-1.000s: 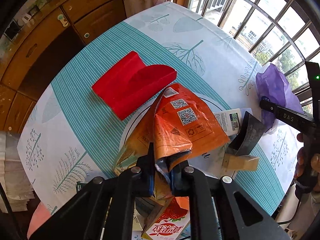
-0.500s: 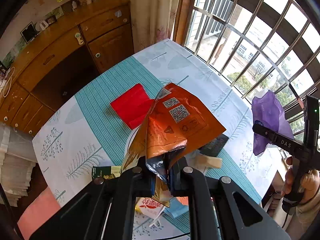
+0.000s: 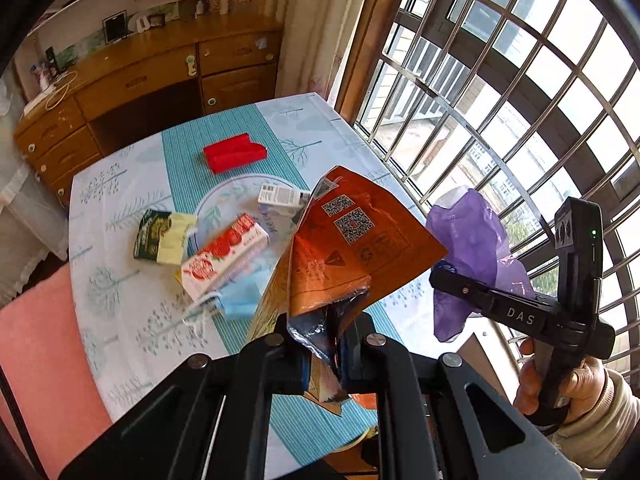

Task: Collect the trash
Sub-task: 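Carry both items over the bin and open both tools to drop them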

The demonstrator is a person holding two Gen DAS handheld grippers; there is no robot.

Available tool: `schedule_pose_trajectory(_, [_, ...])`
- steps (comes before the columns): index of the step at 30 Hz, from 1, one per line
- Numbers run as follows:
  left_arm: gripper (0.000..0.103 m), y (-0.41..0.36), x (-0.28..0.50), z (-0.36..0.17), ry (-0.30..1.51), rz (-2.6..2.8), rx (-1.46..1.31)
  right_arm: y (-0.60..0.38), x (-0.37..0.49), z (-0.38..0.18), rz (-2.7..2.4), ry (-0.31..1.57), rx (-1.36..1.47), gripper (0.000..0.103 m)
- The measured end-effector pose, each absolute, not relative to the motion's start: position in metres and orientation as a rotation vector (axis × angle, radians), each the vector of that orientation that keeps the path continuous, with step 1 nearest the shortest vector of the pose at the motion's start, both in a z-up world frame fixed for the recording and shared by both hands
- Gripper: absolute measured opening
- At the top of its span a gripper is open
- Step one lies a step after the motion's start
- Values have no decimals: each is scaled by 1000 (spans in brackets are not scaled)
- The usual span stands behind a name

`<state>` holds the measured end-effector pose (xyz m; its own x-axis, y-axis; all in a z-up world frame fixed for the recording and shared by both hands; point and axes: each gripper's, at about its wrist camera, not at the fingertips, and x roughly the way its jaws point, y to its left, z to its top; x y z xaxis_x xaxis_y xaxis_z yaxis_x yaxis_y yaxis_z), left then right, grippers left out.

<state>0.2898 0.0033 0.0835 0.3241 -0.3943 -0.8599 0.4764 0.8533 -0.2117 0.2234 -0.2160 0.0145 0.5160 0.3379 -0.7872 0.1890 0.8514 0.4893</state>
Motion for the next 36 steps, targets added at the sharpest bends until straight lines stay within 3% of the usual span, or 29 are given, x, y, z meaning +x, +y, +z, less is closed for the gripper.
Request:
schedule_pose_trajectory(10, [7, -19, 113, 44, 1170, -388, -39, -212, 116, 6, 375, 1144, 388, 17])
schedule_pose_trajectory(20, [8, -22, 24, -14, 1285, -318, 29, -183, 44, -55, 463, 1323, 331, 18])
schedule_pose_trajectory(27, [8, -13, 2, -102, 1398, -321, -49, -155, 12, -141, 398, 1470, 301, 18])
schedule_pose_trajectory(36, [9, 3, -4, -270, 1477, -249, -124, -148, 8, -316, 227, 1578, 318, 18])
